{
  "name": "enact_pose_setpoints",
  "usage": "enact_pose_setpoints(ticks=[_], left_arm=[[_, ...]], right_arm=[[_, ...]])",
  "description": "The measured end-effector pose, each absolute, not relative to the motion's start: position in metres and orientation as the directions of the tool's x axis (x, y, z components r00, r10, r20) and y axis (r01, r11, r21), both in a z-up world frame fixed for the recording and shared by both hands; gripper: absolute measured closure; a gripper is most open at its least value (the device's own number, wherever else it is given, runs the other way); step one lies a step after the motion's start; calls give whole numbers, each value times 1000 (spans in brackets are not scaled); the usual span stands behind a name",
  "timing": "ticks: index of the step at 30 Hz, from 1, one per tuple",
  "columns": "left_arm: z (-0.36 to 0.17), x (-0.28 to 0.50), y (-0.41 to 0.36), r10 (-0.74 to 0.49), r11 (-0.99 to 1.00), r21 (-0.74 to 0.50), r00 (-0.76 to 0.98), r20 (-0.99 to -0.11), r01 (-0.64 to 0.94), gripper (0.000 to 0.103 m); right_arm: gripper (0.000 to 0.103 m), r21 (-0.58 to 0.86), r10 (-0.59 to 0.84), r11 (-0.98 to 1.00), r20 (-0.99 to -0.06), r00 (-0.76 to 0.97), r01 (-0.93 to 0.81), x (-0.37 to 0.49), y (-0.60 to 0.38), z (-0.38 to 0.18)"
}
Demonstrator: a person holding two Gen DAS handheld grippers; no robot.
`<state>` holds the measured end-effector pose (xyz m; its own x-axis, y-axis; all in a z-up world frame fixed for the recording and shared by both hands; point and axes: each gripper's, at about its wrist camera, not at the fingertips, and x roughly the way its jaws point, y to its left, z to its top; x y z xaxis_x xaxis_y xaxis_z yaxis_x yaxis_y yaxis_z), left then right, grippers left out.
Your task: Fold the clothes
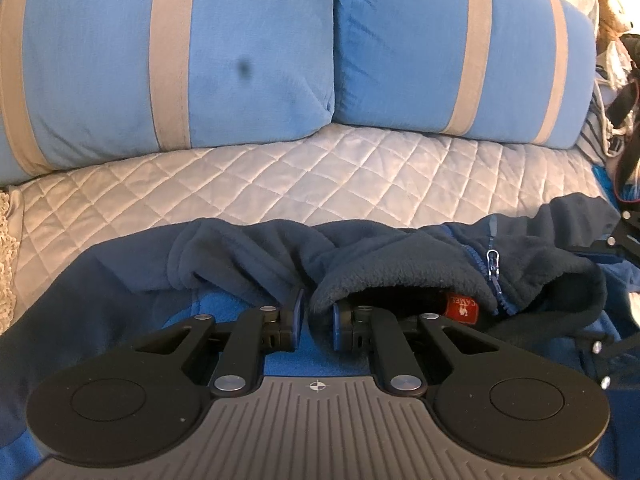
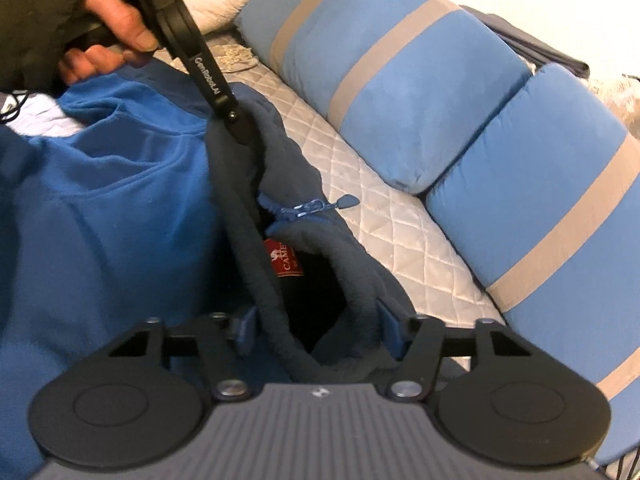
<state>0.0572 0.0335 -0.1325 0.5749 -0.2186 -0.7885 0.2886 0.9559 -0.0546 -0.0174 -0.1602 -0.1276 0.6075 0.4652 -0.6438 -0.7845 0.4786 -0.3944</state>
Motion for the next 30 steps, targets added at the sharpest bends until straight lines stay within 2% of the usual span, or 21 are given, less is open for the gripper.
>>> enact_pose_setpoints(ticks=[4,8,9,11,16,18,20,22,25,30], left_arm=[[-133,59,36,-227,954,-62,572,-788,293,85],[-133,58,36,-239,950,-64,576,-782,307,83],[-132,57,36,-238,950,-61,582,-778,308,81],[-129,54,37,-230,950,-44,600,-766,308,69],[-109,37,36,-253,926,22,660,-707,377,58],[-97,24,34,-288,901,60,694,-660,430,46],[-87,7,29,-345,851,131,729,-591,508,29],[-83,-9,19,-380,776,253,748,-544,578,22],[-86,-27,2,-394,630,431,745,-539,646,22],[-109,-29,-17,-356,470,585,749,-559,661,22]], right_arm=[[69,-464,438,435,-639,632,-771,-20,-161,-133],[81,-503,409,433,-630,660,-748,-19,-160,-139],[82,-504,406,436,-629,663,-745,-18,-159,-139],[85,-513,404,433,-625,668,-741,-19,-157,-139],[85,-521,414,419,-619,667,-744,-22,-160,-133],[85,-524,420,417,-614,668,-743,-21,-161,-130],[85,-529,424,407,-613,667,-745,-21,-162,-127],[85,-534,426,398,-612,666,-746,-20,-162,-124],[85,-528,431,405,-610,665,-746,-15,-163,-117],[85,-514,442,415,-608,660,-751,-9,-166,-107]])
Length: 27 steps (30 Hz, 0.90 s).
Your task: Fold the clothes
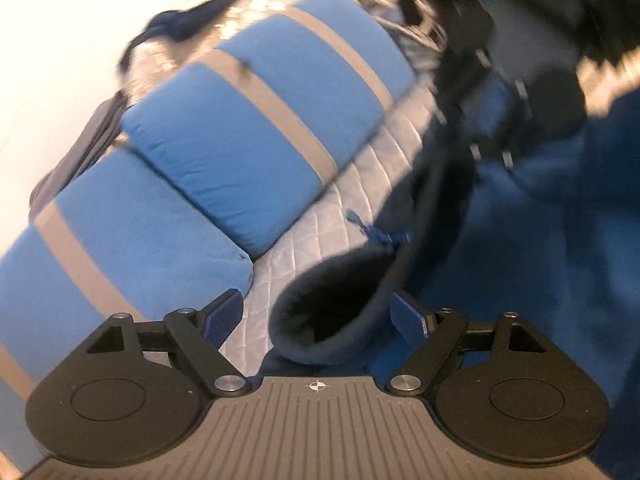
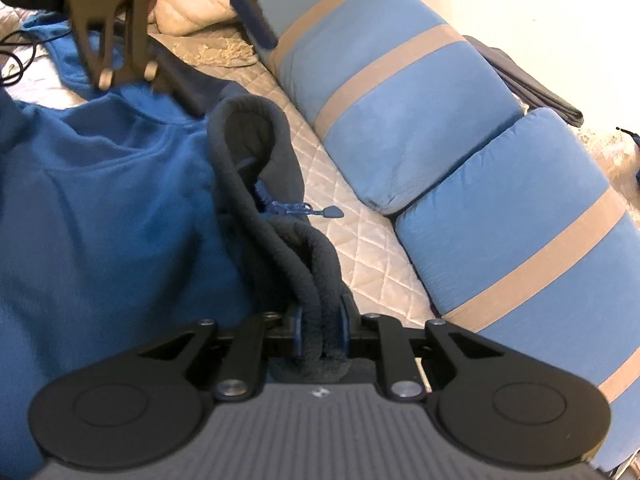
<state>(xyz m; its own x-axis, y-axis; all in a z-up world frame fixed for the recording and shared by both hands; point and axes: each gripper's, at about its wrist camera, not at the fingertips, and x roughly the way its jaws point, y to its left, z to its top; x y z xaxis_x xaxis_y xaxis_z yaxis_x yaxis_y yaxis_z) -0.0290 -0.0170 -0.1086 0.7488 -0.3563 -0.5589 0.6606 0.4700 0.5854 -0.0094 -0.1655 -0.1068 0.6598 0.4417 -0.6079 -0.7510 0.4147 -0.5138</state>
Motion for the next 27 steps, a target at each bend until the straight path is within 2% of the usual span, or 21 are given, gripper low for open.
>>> enact_pose_setpoints(ticks=[7,13,15,17,18,19,22,23,25,26,27], left_arm=[[-135,-11,-27,-316,351,651,740,-594,673,22],[-141,1,-25,-358,306,604,677,-643,736,22],[-142,3,-26,-363,276,575,638,-679,770,29],[-143,3,-27,-357,268,548,610,-708,793,60],[-142,4,-27,-353,269,537,600,-718,800,68],[-142,4,-28,-351,272,528,594,-724,804,83],[-141,0,-27,-351,289,550,621,-701,784,87],[-141,-2,-27,-351,296,565,637,-686,771,88],[-139,-3,-26,-351,317,583,664,-660,748,89],[-137,-3,-25,-353,328,587,673,-650,740,89],[-135,-3,-24,-354,338,591,681,-641,733,89]], right_arm=[[85,-581,464,333,-585,666,-743,-23,-166,-105],[85,-692,490,173,-556,671,-700,-47,-169,-121],[85,-721,499,115,-553,667,-683,-54,-170,-126],[85,-747,509,55,-550,663,-662,-61,-170,-131],[85,-750,513,37,-553,657,-660,-63,-171,-132],[85,-749,517,39,-551,655,-661,-62,-171,-132],[83,-745,533,59,-539,652,-664,-60,-173,-132],[78,-739,542,93,-524,657,-667,-57,-174,-130],[54,-707,559,181,-498,663,-683,-51,-179,-125],[47,-683,568,226,-487,664,-695,-47,-181,-123],[45,-656,576,270,-477,664,-705,-43,-184,-122]])
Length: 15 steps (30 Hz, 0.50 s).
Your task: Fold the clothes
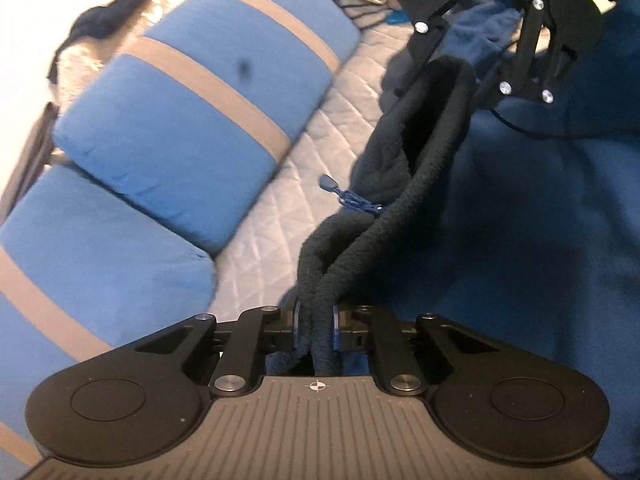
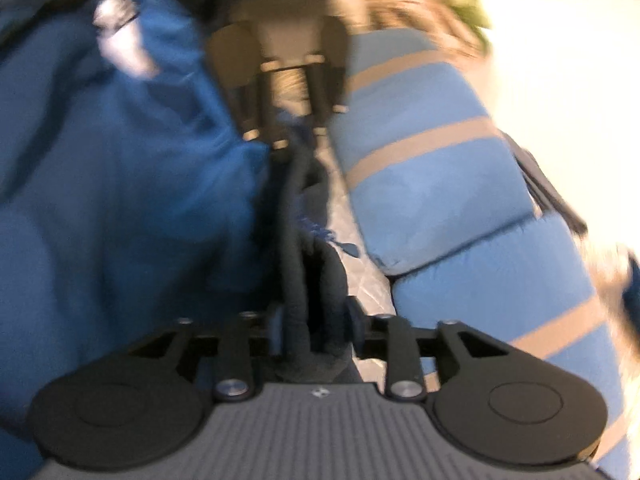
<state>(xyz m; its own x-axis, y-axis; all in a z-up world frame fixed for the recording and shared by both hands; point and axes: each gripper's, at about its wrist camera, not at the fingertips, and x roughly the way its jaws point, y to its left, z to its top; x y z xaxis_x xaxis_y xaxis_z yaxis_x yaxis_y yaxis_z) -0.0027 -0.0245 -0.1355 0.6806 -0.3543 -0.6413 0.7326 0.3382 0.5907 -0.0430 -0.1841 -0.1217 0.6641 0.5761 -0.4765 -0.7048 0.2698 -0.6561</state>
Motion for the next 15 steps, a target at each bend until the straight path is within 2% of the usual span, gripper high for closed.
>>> enact_pose_setpoints(ticks=[8,11,12,13,14,15], left_arm=[[-125,0,-20,-371,395,567,690,-621,723,89],[-123,2,-16,-375,421,545,686,-624,725,89],[-122,2,-14,-380,431,534,683,-624,727,89],[-122,3,-13,-385,444,523,682,-622,728,89],[-122,4,-12,-388,460,514,684,-618,724,89],[-122,5,-11,-387,473,510,690,-612,718,88]], right_arm=[[28,-432,608,481,-463,646,-763,-14,-199,-134],[29,-339,637,531,-445,630,-776,-3,-200,-132],[30,-304,654,540,-436,619,-785,0,-202,-130],[40,-274,670,541,-430,604,-795,2,-202,-128],[64,-253,679,544,-428,597,-800,4,-200,-127],[71,-235,685,547,-426,590,-804,5,-199,-126]])
